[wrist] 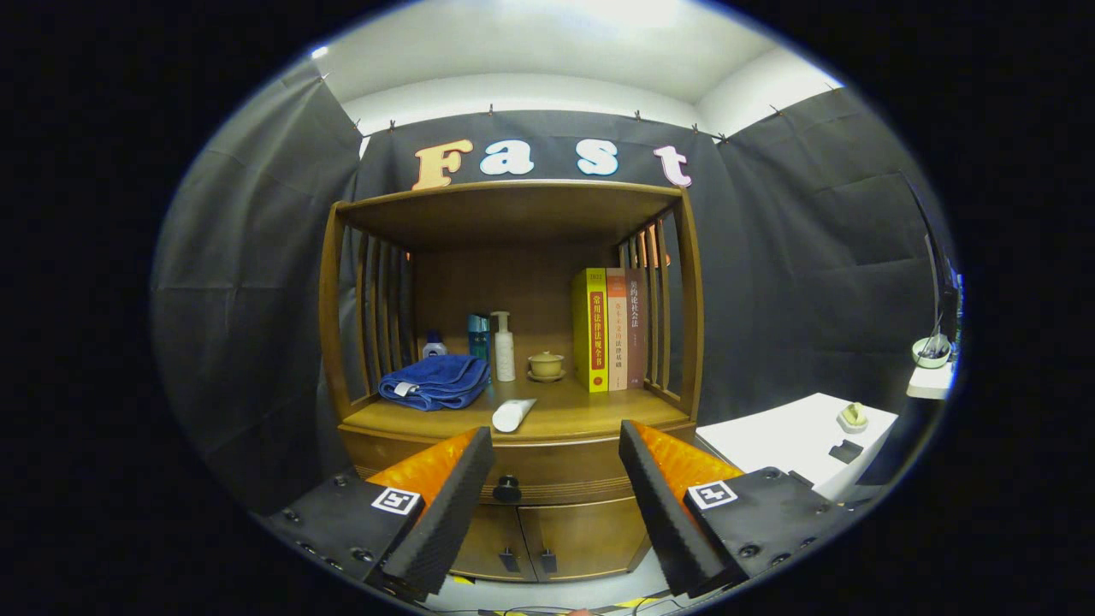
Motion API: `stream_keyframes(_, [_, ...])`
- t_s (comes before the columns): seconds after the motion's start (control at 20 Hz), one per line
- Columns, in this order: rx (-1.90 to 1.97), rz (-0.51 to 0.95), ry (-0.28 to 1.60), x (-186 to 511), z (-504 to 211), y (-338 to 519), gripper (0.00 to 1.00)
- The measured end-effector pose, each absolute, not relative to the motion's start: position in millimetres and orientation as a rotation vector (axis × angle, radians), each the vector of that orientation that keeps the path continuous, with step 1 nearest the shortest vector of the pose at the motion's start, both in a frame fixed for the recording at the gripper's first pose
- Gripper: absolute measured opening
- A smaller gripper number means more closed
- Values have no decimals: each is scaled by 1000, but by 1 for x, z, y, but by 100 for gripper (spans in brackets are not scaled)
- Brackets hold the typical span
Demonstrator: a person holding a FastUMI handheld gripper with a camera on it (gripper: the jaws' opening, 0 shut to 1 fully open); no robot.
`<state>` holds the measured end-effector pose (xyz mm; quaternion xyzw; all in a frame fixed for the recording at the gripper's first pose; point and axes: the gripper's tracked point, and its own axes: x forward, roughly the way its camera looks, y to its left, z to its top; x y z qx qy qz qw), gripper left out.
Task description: Pull open the drawer, take out the items inside it, and place them on the countertop above the cabinet.
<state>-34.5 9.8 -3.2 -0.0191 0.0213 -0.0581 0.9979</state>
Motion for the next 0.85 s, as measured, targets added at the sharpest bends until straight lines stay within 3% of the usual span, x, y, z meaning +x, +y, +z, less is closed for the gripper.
stream_keyframes(0.85, [-33, -114, 62, -27, -14, 11, 98])
